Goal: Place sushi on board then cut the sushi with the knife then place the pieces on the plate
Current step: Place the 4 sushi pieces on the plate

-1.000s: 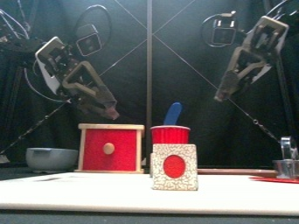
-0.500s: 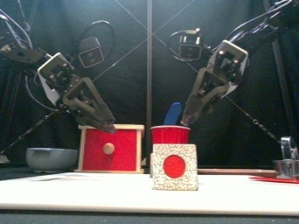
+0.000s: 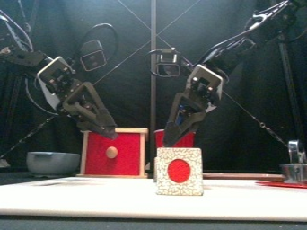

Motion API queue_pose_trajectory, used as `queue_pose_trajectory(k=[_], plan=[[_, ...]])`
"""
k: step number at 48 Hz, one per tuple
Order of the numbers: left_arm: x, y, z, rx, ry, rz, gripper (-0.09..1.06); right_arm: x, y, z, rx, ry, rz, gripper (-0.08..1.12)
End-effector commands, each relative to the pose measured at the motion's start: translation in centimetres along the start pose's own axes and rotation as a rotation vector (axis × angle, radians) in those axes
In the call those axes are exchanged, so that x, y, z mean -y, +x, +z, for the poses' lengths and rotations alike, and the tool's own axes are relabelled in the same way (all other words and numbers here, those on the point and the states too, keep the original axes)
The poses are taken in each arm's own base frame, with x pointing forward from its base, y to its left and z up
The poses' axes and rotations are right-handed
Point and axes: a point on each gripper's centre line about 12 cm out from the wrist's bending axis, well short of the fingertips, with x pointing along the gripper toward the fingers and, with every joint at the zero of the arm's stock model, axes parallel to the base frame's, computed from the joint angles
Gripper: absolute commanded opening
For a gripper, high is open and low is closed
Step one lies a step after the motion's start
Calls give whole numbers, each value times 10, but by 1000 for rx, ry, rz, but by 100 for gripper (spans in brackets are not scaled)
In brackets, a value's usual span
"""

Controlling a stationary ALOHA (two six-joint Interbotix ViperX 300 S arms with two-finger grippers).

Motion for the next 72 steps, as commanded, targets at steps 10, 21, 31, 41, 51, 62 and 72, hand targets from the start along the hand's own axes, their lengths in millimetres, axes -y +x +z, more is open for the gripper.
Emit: queue_pose_trajectory(k=[10, 21, 31, 41, 51, 62, 72], plan=[[1, 0, 4, 9, -1, -2, 84, -2, 1, 10, 16, -3, 1, 85], [1, 0, 3, 4, -1, -2, 84, -2, 10, 5, -12, -6, -5, 85], [0, 0, 3, 0, -3, 0, 84, -2, 12, 2, -36, -14, -15, 80], [0, 0, 2, -2, -7, 0, 84, -3, 12, 6, -32, -5, -14, 60], [1, -1, -1, -10, -8, -1, 84, -2, -15, 18, -14, -9, -33, 58], [1, -1, -1, -10, -10, -2, 84, 3, -56, 20, -11, 13, -62, 58], [1, -1, -1, -11, -9, -1, 84, 8, -77, 2, -31, 62, -61, 58]])
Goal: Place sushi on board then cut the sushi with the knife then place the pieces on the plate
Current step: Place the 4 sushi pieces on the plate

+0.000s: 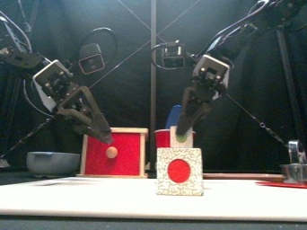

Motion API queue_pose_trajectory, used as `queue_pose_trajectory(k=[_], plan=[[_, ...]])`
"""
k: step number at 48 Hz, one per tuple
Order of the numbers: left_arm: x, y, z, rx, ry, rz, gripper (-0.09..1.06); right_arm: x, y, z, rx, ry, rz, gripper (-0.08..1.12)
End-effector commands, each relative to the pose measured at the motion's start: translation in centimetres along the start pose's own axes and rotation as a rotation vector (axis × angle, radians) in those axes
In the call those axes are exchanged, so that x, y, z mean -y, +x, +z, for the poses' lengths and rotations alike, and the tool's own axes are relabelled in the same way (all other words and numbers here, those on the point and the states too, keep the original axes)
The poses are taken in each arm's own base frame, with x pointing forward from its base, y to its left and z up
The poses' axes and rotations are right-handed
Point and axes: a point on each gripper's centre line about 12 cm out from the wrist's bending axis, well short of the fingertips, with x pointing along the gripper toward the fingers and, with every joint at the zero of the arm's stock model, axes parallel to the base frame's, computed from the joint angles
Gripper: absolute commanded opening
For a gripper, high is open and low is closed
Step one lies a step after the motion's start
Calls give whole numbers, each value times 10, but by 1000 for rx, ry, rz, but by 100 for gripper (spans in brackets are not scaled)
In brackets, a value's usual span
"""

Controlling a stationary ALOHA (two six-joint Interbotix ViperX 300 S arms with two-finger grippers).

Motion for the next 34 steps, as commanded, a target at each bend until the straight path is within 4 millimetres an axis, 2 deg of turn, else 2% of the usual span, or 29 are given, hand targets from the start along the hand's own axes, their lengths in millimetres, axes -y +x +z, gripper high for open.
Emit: queue_pose_trajectory(k=[1, 6, 19, 34], plan=[[1, 0, 5, 15, -3, -3, 84, 3, -20, 3, 43, 32, 12, 58], [1, 0, 5, 17, -4, -2, 84, 7, -24, -9, 30, 40, 9, 58], [1, 1, 5, 17, -4, -2, 84, 62, -24, -37, -21, 118, -109, 58], [0, 1, 5, 15, -6, 1, 84, 116, -20, -54, -66, 204, -234, 63]])
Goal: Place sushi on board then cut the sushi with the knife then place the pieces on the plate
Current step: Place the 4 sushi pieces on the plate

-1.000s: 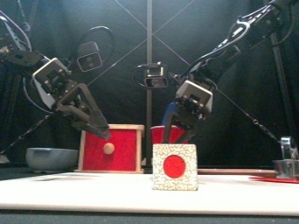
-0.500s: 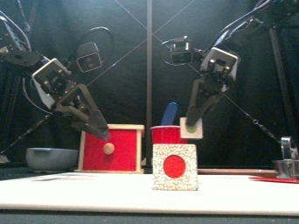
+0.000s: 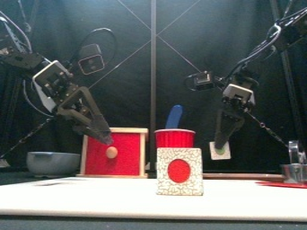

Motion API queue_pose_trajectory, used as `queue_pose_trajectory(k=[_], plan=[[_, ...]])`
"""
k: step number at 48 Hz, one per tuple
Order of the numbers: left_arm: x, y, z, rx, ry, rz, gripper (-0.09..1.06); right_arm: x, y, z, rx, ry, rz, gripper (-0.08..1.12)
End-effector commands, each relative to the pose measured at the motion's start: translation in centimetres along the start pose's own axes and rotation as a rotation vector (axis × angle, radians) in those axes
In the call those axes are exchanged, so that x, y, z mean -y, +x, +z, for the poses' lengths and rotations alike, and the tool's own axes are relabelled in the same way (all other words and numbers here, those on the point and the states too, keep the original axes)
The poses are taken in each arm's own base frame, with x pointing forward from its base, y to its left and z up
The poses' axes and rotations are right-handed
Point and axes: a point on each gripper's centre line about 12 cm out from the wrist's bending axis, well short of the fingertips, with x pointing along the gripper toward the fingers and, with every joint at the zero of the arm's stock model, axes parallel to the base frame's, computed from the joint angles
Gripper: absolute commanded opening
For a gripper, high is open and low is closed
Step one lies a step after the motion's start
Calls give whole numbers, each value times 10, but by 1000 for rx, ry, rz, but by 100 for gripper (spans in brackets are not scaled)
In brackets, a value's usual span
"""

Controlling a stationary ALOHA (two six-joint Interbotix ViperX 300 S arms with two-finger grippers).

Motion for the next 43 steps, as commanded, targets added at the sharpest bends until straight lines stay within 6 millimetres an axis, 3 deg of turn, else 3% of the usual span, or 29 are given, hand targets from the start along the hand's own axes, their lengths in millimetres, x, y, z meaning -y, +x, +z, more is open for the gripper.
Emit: queue_pose_trajectory(k=[1, 9, 21, 27, 36, 43], plan=[[0, 1, 6, 20, -6, 1, 84, 16, 0, 3, 14, 38, -28, 64], [-1, 1, 5, 17, -11, 3, 84, 30, 10, -3, -4, 72, -49, 75], [-1, 1, 5, 16, -15, 6, 84, 25, 3, 4, 27, 108, -26, 79], [-1, 2, 5, 16, -15, 6, 84, -4, -7, 8, 59, 82, 49, 79], [-1, 2, 7, 20, -15, 5, 84, -65, -27, 17, 113, -7, 194, 79], [0, 2, 8, 23, -16, 4, 84, -104, -32, 23, 119, -42, 281, 79]])
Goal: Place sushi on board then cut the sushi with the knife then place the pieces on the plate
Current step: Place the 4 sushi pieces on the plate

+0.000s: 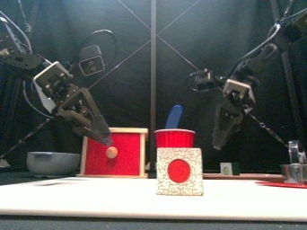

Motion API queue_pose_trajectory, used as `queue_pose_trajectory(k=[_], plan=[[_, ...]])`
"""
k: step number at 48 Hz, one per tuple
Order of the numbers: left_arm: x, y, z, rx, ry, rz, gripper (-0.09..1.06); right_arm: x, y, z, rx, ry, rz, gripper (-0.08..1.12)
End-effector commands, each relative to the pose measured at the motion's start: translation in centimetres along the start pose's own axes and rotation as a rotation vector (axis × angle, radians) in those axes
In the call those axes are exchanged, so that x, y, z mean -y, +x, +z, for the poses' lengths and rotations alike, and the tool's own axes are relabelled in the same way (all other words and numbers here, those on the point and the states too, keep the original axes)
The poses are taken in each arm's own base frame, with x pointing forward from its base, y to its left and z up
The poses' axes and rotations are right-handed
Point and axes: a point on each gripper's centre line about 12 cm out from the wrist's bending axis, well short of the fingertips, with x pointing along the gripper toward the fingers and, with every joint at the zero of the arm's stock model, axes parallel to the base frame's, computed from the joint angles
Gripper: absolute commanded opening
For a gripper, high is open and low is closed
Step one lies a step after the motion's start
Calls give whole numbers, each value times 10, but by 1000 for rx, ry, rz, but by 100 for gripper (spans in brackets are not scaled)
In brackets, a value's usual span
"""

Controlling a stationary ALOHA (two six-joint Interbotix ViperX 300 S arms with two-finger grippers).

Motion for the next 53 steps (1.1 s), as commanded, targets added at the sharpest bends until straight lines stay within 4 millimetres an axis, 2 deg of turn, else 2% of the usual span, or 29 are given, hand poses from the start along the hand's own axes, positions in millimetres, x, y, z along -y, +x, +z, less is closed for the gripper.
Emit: queue_pose_trajectory(k=[1, 14, 28, 53], plan=[[1, 1, 8, 26, -5, -2, 84, -30, -3, 16, 44, -20, 72, 79], [2, 1, 9, 28, -4, -6, 84, -64, 25, 16, -13, -70, 112, 79], [2, 1, 9, 27, -4, -5, 84, -71, 44, 28, 5, -78, 119, 79], [2, 0, 6, 19, 5, -6, 84, -78, 81, 32, -25, -105, 104, 78]])
